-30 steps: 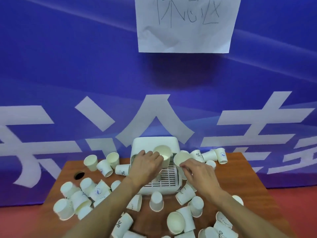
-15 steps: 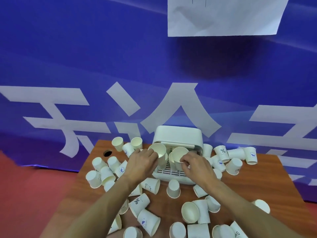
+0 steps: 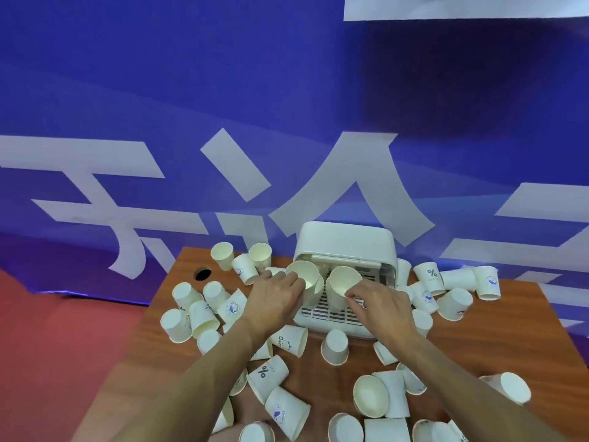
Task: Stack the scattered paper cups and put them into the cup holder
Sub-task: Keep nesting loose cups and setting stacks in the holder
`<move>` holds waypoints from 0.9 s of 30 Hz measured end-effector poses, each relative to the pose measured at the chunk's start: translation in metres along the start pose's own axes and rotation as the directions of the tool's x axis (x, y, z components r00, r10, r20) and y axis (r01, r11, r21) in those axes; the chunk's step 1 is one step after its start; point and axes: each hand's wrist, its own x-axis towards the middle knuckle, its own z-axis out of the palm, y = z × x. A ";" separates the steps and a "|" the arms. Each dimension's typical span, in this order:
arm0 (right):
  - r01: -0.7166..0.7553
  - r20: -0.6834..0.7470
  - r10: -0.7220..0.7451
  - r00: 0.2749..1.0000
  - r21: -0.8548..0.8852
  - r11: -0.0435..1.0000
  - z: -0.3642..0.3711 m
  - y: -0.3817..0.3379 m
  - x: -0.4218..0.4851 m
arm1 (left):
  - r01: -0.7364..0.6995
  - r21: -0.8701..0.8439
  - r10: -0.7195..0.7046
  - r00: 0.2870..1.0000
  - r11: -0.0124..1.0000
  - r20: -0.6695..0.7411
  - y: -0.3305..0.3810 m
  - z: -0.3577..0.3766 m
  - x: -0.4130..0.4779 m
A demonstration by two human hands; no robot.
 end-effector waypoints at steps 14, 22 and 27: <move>0.014 -0.157 -0.027 0.987 -0.087 0.996 0.056 0.015 -0.004 | -0.129 -0.039 0.124 0.986 0.991 -0.115 -0.011 0.064 0.004; 0.058 -0.250 -0.080 0.965 -0.096 0.994 0.072 0.016 -0.011 | -0.135 -0.023 0.131 0.985 0.991 -0.112 -0.021 0.077 0.009; 0.112 -0.333 -0.148 0.931 -0.125 0.986 0.083 0.020 -0.011 | -0.161 -0.026 0.156 0.978 0.987 -0.141 -0.023 0.084 0.009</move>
